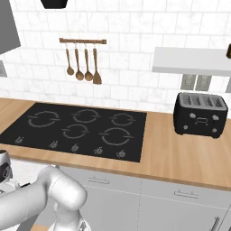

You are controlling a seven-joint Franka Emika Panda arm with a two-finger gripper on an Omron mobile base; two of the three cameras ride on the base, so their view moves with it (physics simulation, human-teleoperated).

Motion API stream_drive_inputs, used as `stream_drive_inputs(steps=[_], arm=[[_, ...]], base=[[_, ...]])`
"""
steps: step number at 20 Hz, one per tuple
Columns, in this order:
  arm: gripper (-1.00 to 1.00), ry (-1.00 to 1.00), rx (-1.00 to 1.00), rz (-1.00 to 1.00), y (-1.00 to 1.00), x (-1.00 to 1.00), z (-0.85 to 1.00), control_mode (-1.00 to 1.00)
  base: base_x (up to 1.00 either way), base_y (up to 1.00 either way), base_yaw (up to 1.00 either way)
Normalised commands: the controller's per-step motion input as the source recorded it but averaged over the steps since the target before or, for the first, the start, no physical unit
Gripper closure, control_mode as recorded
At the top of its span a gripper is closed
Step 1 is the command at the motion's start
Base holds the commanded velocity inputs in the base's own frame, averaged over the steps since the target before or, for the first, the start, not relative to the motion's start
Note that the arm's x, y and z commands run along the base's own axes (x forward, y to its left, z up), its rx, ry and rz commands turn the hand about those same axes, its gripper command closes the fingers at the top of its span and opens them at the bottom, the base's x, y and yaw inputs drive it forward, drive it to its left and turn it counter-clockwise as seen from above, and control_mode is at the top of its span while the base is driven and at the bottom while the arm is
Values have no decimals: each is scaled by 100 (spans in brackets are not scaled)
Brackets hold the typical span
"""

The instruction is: Pick the rolling pin from the drawer and place it on the counter.

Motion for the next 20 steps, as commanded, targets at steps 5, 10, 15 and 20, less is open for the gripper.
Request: stream_drive_inputs(steps=[5,10,15,20], arm=[[100,-6,2,-7,-54,-100,-20,-100],[100,-23,13,-13,-20,-53,93,-100],[100,-27,8,-20,0,-1,100,-100],[100,-24,3,-28,2,26,100,-100]], base=[[0,0,0],[0,0,0],[0,0,0],[0,0,0]])
